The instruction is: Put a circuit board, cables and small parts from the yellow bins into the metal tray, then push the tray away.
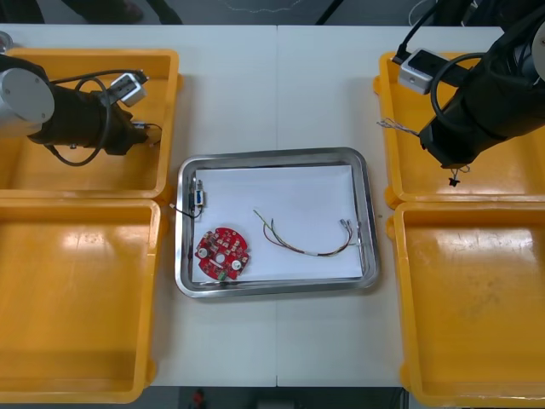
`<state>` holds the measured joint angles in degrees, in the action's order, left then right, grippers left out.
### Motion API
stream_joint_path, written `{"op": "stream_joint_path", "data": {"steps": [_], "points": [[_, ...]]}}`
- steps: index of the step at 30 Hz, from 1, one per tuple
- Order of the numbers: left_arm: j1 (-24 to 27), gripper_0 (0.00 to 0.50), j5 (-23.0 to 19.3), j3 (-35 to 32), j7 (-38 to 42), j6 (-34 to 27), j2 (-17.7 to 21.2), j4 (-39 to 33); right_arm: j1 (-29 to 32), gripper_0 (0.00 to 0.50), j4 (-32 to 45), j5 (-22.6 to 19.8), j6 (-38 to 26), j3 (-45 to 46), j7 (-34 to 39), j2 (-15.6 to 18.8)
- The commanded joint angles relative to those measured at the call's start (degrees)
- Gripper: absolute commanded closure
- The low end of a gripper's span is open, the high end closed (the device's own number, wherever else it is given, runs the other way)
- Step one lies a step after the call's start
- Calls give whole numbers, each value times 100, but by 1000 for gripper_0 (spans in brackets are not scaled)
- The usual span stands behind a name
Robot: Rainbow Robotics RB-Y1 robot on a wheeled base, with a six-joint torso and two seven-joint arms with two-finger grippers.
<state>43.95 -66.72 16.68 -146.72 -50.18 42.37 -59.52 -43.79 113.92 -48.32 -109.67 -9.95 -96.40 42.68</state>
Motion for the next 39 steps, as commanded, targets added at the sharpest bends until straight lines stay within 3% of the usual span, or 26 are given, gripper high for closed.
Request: {"op": "stream_joint_path", "data": {"steps": [1, 9, 10, 12, 21, 27, 33, 39], "points": [[246, 0, 45, 81, -674, 122, -115, 55, -16, 500, 359, -239, -33, -7, -309, 12], [246, 0, 36, 90, -691, 192, -202, 213, -174, 500, 500, -310, 192, -473, -538, -129], [246, 149, 36, 90, -691, 192, -202, 213, -200, 500, 500, -301, 201, -499, -555, -181], [246, 500, 27, 151, -682, 210, -202, 239, -236, 500, 491, -292, 236, -543, -617, -252], [237, 500, -210, 239, -674, 324, -123, 389, -394, 500, 500, 42, 658, -1149, -845, -489], [237, 500, -395, 90, -603, 52, 70, 345, -499, 500, 491, 455, 930, -1598, -977, -674], [237, 500, -280, -280, -463, -432, 219, 222, -526, 500, 192, 569, 1317, -1738, -1338, -902], [237, 500, 194, -772, 21, -1064, 281, -68, -578, 500, -133, 859, 1572, -1984, -2129, -1034]]}}
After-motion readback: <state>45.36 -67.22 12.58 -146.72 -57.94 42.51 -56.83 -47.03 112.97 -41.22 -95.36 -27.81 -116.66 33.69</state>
